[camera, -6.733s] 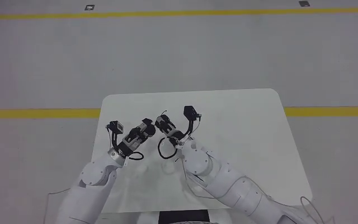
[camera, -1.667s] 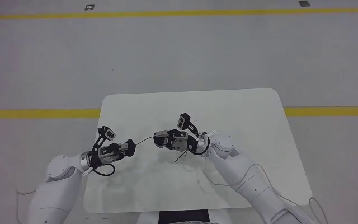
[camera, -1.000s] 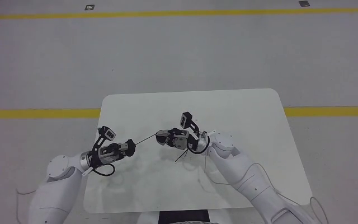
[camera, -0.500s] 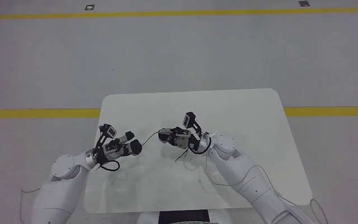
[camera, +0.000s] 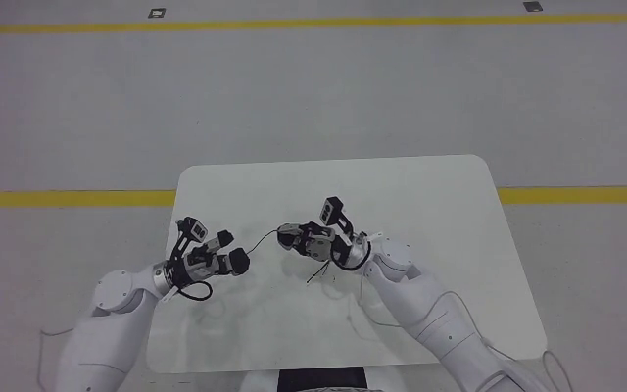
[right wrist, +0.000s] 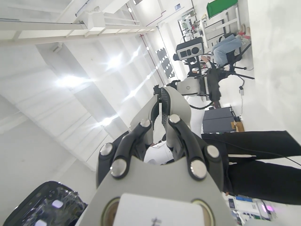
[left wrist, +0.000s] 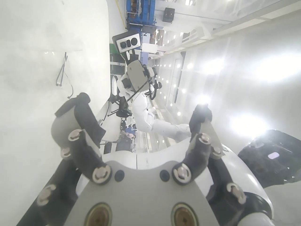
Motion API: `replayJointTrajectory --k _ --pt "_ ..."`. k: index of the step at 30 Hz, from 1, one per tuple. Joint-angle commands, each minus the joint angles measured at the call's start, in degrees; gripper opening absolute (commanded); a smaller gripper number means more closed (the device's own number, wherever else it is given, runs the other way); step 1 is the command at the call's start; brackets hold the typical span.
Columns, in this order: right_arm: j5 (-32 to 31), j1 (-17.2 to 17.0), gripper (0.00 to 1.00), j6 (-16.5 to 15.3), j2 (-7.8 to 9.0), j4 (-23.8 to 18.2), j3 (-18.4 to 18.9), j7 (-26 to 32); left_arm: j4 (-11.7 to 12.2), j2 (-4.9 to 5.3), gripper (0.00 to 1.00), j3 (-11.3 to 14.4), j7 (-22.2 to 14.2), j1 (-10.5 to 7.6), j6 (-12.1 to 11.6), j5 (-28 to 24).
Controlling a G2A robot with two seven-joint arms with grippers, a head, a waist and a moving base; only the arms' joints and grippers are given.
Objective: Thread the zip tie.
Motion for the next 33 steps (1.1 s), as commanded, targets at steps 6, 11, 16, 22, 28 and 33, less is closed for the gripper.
replayJointTrajectory --k 6,11,16,22,28,33 --pt "2.6 0.1 0.00 -1.4 -0.69 1.1 -1.2 0.4 3.4 -0.48 1.00 2.1 -5.5 -2.35 -2.4 -8.5" --pt "2.6 0.5 0.00 -2.1 -1.20 1.8 -2.5 -0.4 4.1 -0.65 1.00 2.8 -6.3 -2.94 -2.8 -10.2" --pt "2.6 0.5 0.00 -2.1 -1.20 1.8 -2.5 -0.4 3.6 -0.76 1.00 3.2 -4.9 -2.80 -2.0 -11.0" --pt "4.3 -0.5 0.00 -1.9 -1.56 -0.5 -3.1 -1.6 2.6 -0.71 1.00 3.7 -4.6 -2.76 -1.4 -11.6" --pt "4.5 -0.3 0.00 -1.7 -1.74 -0.6 -3.5 -1.7 2.6 -0.72 1.00 3.8 -4.6 -2.84 -1.5 -11.7" --pt "3.4 -0.8 0.00 -1.5 -1.71 -2.0 -3.7 -3.3 1.8 -0.74 1.00 4.5 -2.9 -2.71 -1.0 -11.0"
